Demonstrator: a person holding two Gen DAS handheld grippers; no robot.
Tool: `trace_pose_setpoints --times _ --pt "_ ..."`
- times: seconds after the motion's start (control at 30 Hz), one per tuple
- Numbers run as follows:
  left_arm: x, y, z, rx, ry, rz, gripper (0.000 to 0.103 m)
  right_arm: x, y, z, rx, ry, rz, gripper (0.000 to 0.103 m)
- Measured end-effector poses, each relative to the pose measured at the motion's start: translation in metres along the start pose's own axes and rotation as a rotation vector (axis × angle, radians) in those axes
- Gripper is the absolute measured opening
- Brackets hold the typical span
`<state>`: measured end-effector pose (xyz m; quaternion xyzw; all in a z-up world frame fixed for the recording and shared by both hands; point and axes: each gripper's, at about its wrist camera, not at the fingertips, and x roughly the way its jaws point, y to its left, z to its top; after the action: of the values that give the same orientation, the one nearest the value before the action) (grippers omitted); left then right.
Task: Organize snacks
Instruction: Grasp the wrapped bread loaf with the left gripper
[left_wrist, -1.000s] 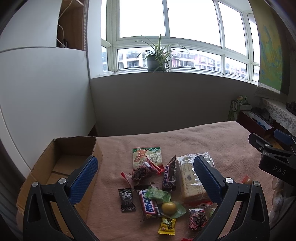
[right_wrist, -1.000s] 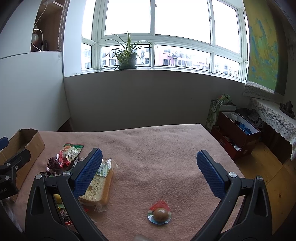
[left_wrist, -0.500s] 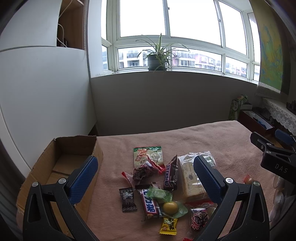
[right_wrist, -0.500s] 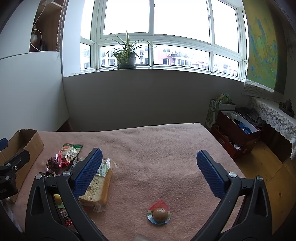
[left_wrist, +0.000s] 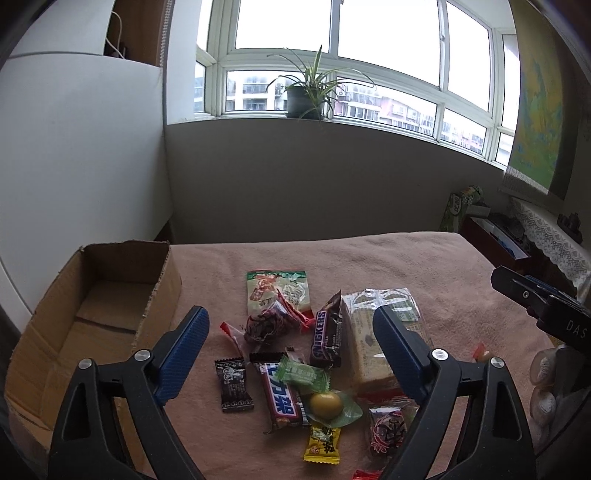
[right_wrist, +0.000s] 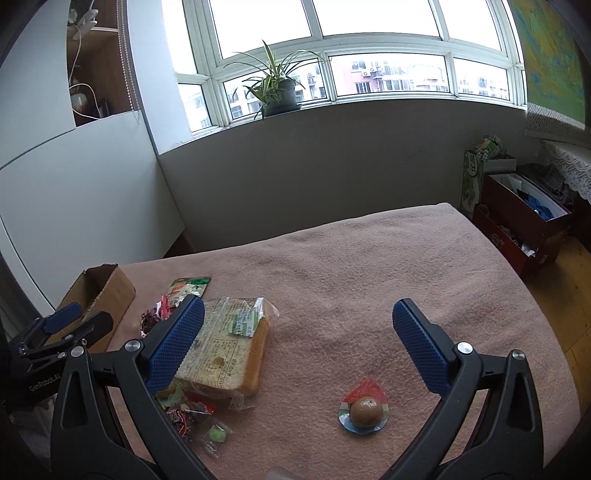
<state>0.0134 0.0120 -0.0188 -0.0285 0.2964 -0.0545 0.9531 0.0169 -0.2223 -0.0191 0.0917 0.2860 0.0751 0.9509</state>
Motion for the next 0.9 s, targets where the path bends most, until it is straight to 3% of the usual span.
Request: trace_pose_setpoints --times 0.17,0.23,0.37,0.43,0.53,0.8,0.9 --pt "0.016 -0.002 -0.006 -0.044 0.089 -0.117 0.063 0.014 -0.006 -0.004 0.06 0.074 0.115 0.103" --pt "0.022 -0.006 -0.01 -0.054 0.126 -0.174 0.051 0.021 -0.008 -0.006 0.078 0.105 0.15 0.095" --pt "0.033 -0.014 -0.016 -0.075 0.192 -0.265 0.042 0.031 -0.006 -0.01 0.085 0.156 0.189 0.083" --pt "0.039 -0.016 -0.018 -0.091 0.225 -0.307 0.03 0.036 -0.007 -0.011 0.107 0.19 0.227 0.078" --pt "0.044 -0.022 -0.019 -0.102 0.252 -0.35 0.028 0.047 -0.011 -0.014 0.154 0.244 0.277 0.062" --pt "0.06 -0.023 -0.019 -0.123 0.303 -0.335 0.028 0.062 -0.005 -0.021 0.163 0.307 0.308 0.057" --pt "0.065 -0.02 -0.019 -0.139 0.314 -0.33 0.028 0.069 -0.006 -0.022 0.19 0.338 0.337 0.05"
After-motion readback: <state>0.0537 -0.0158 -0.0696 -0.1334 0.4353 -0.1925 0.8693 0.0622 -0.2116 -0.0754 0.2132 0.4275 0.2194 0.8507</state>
